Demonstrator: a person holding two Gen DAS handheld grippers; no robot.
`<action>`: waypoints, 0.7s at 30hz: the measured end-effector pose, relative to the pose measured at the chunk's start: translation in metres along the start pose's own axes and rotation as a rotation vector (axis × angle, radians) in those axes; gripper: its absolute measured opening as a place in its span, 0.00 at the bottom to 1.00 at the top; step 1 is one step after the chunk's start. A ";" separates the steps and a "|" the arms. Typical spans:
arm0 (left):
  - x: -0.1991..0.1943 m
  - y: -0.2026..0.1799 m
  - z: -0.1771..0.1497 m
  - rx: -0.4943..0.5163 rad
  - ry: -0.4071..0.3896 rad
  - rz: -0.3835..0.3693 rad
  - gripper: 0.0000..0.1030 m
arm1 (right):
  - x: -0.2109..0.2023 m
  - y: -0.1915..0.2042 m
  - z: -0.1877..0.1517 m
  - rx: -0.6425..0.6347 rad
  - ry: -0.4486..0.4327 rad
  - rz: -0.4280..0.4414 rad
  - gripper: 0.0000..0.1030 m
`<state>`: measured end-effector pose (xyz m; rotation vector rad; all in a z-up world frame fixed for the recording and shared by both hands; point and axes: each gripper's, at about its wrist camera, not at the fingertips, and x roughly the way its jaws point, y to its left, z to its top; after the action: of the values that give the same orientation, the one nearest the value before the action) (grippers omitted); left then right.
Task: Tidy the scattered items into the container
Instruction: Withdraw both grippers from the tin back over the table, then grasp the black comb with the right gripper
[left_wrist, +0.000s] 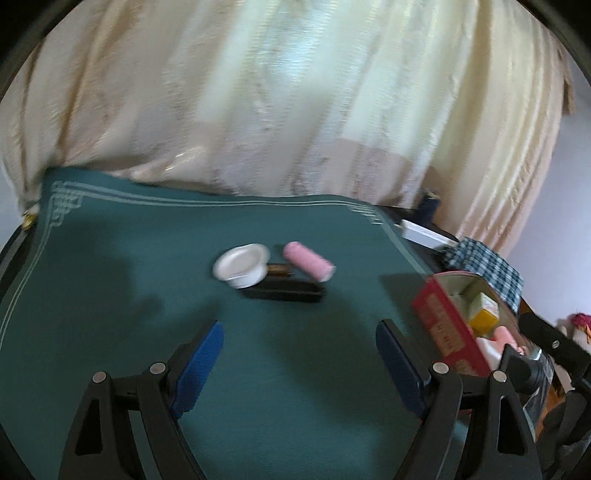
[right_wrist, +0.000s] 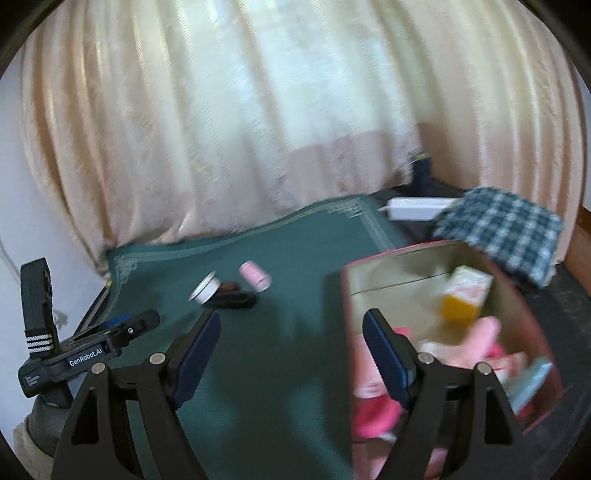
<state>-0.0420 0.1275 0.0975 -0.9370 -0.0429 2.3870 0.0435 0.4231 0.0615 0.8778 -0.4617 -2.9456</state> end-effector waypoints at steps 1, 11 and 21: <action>-0.003 0.009 -0.002 -0.011 -0.003 0.003 0.84 | 0.007 0.009 -0.001 -0.010 0.017 0.004 0.80; -0.003 0.071 -0.015 -0.108 -0.006 0.009 0.84 | 0.099 0.051 -0.001 -0.076 0.172 0.009 0.80; 0.002 0.095 -0.024 -0.176 -0.003 0.031 0.84 | 0.182 0.073 0.007 -0.128 0.251 -0.002 0.80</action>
<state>-0.0751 0.0446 0.0565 -1.0207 -0.2453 2.4436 -0.1172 0.3340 -0.0084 1.2078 -0.2569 -2.7747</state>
